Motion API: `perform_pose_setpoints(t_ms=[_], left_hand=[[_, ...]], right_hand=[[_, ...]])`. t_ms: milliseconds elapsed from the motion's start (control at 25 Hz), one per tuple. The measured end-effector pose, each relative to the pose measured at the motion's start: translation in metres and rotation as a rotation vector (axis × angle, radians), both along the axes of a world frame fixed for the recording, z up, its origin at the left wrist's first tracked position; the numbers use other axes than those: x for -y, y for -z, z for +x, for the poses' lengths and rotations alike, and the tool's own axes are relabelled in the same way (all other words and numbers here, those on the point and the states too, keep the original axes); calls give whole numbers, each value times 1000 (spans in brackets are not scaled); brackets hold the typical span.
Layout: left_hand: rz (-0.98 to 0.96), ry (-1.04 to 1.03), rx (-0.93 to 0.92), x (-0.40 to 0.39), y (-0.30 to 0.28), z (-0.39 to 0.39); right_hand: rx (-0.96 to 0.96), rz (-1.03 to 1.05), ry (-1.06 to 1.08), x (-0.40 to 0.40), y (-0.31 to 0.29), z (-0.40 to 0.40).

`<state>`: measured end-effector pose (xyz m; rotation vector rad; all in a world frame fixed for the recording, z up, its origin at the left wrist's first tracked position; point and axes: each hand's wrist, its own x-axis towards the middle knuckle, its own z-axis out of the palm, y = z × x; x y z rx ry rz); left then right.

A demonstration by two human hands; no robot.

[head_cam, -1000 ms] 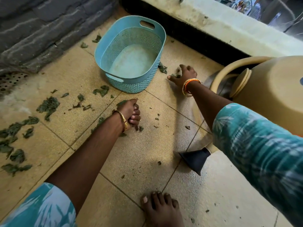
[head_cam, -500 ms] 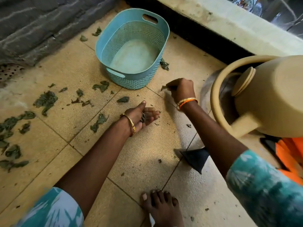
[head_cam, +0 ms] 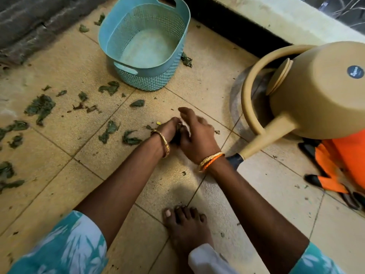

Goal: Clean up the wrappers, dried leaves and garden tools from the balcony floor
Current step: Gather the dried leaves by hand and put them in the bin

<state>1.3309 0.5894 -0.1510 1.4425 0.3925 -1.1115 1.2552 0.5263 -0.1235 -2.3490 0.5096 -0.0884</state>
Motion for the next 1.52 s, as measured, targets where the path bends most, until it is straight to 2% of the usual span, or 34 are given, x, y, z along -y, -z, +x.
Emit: perform_pose_setpoints(t_ms=[80, 160, 240, 320, 480, 600, 680, 800, 920, 1000, 1080, 1200, 1360, 1520], left_hand=[[3, -46, -66, -3, 1, 2], [6, -79, -86, -11, 0, 4], [9, -101, -71, -21, -4, 6], [28, -107, -44, -32, -6, 7], [42, -137, -15, -53, -3, 10], [45, -175, -13, -64, -1, 3], [44, -154, -23, -70, 3, -8], [37, -101, -68, -82, 8, -30], [-16, -156, -133, -90, 9, -46], [-58, -249, -130, -93, 10, -49], [-48, -304, -96, -97, 9, -47], [24, -320, -12, -109, 10, -38], [65, -259, 38, -124, 10, -26], [125, -297, 56, -136, 14, -23]], right_hand=[[51, 39, 279, 16, 5, 0], [-203, 43, 459, 27, 19, 2], [-477, 31, 467, 21, 30, 3], [-489, -33, 466, 10, 35, 6], [-382, -257, 284, -9, 39, 3], [-254, -339, 79, -18, 40, -8], [-224, -370, 35, -15, 39, -8], [-238, -307, 42, -10, 39, 1], [-139, -33, 44, -21, 32, 1], [-109, 89, -95, -39, 24, -1], [-93, 58, -256, -52, 20, -2], [-3, -24, -232, -44, 26, 12], [-88, -129, -301, -29, 48, 34], [-89, -161, -374, -44, 60, 36]])
